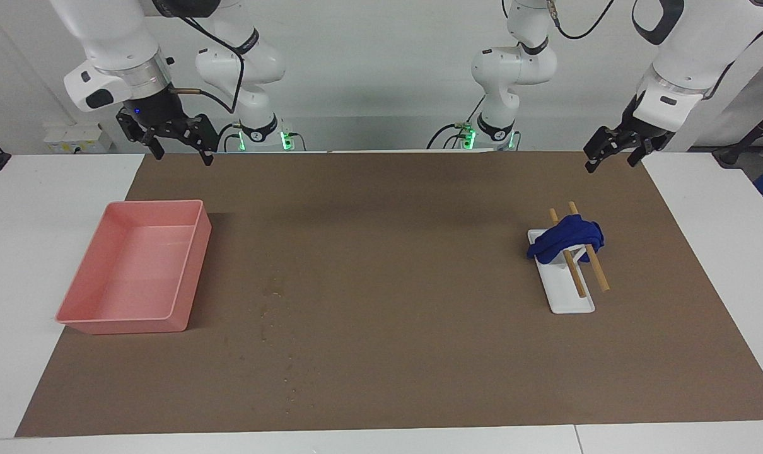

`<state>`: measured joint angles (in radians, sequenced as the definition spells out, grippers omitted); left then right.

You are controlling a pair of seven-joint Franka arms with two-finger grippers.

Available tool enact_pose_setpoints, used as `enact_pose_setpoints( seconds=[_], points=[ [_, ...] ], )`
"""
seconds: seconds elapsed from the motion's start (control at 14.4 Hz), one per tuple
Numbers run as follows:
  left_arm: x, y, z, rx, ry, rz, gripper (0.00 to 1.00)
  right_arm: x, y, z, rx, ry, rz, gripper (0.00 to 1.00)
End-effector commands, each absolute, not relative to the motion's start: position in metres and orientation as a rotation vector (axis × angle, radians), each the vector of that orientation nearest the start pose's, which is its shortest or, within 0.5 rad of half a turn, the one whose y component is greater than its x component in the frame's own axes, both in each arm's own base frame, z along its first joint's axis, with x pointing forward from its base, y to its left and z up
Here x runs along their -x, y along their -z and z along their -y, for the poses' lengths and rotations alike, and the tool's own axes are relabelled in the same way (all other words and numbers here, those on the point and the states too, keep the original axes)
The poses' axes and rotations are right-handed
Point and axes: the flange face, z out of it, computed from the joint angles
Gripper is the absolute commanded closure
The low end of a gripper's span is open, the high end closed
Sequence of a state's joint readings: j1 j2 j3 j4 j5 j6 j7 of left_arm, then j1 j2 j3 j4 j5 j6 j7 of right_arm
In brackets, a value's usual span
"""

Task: Wipe water with towel using both arms

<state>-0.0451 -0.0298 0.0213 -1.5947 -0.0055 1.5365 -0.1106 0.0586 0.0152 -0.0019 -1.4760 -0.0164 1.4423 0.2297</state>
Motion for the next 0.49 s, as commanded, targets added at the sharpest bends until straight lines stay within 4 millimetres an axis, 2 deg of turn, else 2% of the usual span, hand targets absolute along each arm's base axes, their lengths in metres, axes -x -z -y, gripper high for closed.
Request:
enact_pose_setpoints(
  seconds=[0.0, 0.28, 0.42],
  points=[
    [-0.537, -0.6289, 0.0157, 3.155, -0.022, 0.176, 0.0, -0.5397, -0.6451, -0.0294, 3.134, -0.106, -0.281, 0.0],
    [-0.5365, -0.6268, 0.0091, 3.154, -0.029, 0.198, 0.0, -0.5397, -0.6451, -0.0285, 3.133, -0.106, -0.296, 0.0],
    [-0.5331, -0.6253, 0.0084, 3.13, -0.068, 0.295, 0.0, -0.5389, -0.6467, -0.0268, 3.132, -0.101, -0.293, 0.0]
  ],
)
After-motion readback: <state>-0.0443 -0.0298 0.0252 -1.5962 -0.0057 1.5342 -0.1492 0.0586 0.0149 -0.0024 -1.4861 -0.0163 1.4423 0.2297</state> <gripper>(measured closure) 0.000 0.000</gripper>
